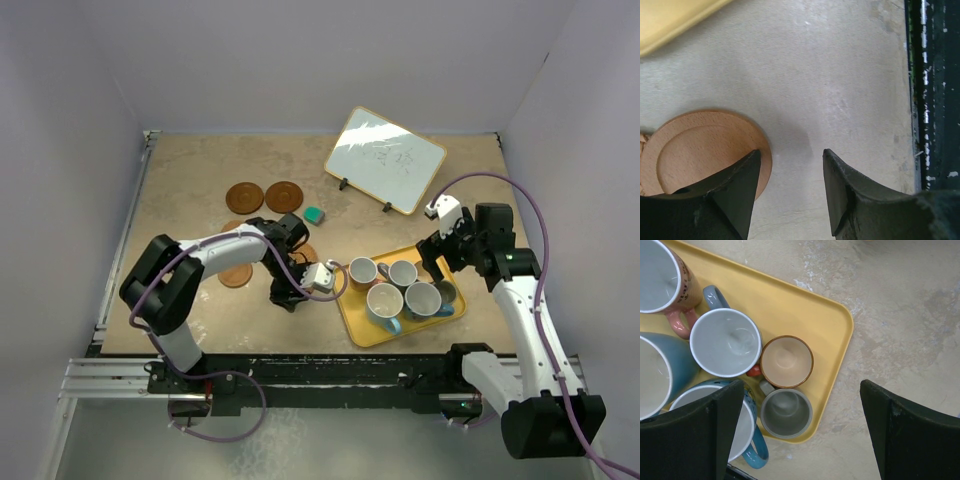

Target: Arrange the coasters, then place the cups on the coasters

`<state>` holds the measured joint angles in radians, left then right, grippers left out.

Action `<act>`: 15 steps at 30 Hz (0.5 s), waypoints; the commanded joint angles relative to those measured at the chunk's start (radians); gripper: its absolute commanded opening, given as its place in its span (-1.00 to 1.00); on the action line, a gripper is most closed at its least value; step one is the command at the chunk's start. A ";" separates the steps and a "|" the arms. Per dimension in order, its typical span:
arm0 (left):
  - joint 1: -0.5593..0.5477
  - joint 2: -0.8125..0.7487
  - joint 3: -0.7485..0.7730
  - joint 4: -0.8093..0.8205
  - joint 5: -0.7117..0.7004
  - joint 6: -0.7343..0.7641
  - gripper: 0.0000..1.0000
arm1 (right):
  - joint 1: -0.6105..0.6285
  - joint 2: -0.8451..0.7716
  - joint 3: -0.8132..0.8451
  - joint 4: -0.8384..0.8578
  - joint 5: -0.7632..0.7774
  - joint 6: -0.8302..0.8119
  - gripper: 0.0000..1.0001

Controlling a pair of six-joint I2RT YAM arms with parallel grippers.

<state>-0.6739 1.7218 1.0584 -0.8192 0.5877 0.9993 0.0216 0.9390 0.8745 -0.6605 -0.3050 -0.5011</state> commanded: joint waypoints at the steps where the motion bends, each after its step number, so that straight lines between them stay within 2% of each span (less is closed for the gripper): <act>1: -0.026 -0.018 -0.024 -0.119 -0.014 0.036 0.00 | 0.005 0.003 0.001 -0.006 0.001 -0.011 1.00; 15: -0.050 -0.074 -0.009 -0.207 0.043 0.068 -0.01 | 0.004 0.009 0.000 -0.005 0.010 -0.011 1.00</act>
<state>-0.7151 1.6844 1.0405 -0.9653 0.5800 1.0157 0.0216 0.9436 0.8745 -0.6609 -0.3042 -0.5011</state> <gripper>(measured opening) 0.497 0.998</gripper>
